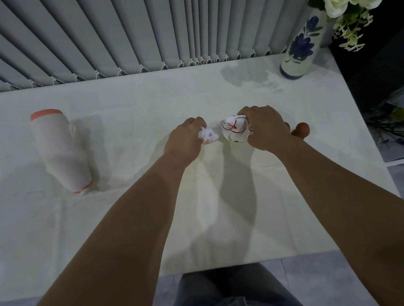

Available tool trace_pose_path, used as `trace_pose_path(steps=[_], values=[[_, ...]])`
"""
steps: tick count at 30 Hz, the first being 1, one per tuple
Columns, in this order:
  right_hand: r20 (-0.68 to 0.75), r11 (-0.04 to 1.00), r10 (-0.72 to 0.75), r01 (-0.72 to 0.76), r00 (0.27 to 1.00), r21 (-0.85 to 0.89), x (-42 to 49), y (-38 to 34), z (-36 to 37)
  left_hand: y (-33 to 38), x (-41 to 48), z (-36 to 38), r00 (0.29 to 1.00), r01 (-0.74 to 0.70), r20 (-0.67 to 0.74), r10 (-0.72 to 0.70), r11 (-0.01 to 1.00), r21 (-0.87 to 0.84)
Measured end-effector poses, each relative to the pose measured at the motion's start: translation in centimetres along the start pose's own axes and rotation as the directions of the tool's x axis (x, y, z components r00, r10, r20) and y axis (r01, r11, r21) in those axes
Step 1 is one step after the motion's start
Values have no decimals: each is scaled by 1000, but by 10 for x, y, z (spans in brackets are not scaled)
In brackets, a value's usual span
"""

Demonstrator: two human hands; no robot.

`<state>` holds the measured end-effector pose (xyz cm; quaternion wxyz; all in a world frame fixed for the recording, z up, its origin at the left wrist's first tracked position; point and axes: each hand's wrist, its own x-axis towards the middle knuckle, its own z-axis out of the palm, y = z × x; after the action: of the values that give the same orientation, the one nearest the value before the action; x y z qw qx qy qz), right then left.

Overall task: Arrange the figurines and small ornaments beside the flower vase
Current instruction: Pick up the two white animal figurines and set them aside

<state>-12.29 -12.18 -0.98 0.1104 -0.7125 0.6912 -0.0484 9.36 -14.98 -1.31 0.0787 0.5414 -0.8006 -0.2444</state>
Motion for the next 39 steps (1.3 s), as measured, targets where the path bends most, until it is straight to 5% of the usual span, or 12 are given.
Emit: trace_pose_path(steps=[22,30,39], values=[[-8,996,-17,18,1000,91,-4,0,6,-7,-13,0,999,35,-32,-35,999,18],[-220,974,-112,150,969,167,-7,-43,-4,-23,-41,-12,989,105,-111,-103,994,9],[-251,931,-263,313,931,186,-7,-128,12,-78,-96,-41,930,247,-298,-212,966,82]])
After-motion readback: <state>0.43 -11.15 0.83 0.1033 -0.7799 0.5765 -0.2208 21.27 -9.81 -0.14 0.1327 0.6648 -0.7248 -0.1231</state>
